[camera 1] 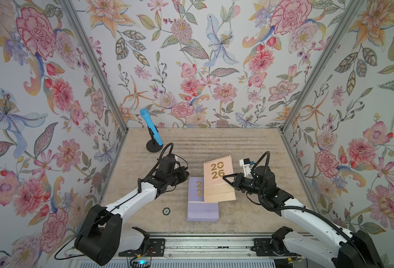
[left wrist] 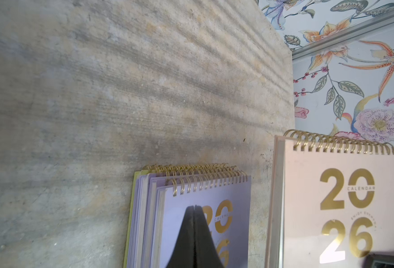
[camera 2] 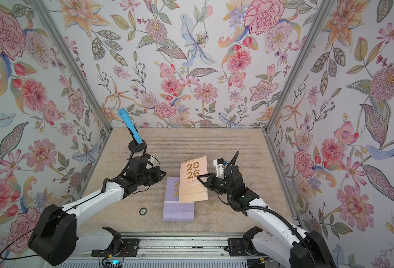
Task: Stack the calendars
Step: Place the calendar at the calendar.
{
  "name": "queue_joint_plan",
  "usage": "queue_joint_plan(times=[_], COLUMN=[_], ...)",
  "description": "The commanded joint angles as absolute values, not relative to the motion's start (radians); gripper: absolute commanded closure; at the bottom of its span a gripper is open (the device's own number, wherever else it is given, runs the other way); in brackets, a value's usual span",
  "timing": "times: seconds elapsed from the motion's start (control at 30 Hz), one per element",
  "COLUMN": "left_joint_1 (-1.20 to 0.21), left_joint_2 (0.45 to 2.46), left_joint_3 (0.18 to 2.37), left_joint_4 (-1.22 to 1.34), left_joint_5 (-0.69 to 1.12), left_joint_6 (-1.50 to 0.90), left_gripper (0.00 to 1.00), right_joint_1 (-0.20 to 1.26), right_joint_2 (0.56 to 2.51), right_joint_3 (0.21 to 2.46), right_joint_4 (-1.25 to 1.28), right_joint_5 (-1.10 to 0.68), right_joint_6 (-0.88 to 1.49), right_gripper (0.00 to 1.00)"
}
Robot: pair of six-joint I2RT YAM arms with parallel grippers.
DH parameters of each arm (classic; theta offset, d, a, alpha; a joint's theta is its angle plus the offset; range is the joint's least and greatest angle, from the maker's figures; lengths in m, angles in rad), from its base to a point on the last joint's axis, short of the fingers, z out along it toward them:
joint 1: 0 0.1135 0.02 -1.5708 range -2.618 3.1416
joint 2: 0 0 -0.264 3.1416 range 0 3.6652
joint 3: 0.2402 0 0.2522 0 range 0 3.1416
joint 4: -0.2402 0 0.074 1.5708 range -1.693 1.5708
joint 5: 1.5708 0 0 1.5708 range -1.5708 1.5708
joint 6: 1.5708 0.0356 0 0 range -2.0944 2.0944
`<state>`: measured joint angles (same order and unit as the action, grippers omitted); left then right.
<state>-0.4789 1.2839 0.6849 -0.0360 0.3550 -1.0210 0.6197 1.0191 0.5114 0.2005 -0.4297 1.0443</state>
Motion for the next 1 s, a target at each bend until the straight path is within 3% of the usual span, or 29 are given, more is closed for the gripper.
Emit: queue_joint_plan(times=[0.0,0.33,0.97], left_joint_1=[-0.501,-0.522,-0.532], left_joint_2=[1.238,1.161,1.190], left_joint_3=[0.633,0.514,0.501], left_joint_4=[-0.025,-0.028,0.005], left_joint_5=[0.317,0.313,0.325], left_joint_6=[-1.056,-1.091,-1.098], left_gripper=[1.00,1.00,1.00], right_joint_1=[0.718,0.920,0.976], right_joint_2=[1.026,1.178,1.312], right_joint_3=[0.476,0.402,0.362], right_joint_4=[0.338,0.648,0.789], right_joint_5=[-0.344,-0.176,-0.080], right_joint_6=[1.107,1.211,1.264], right_gripper=[0.96,0.96,0.95])
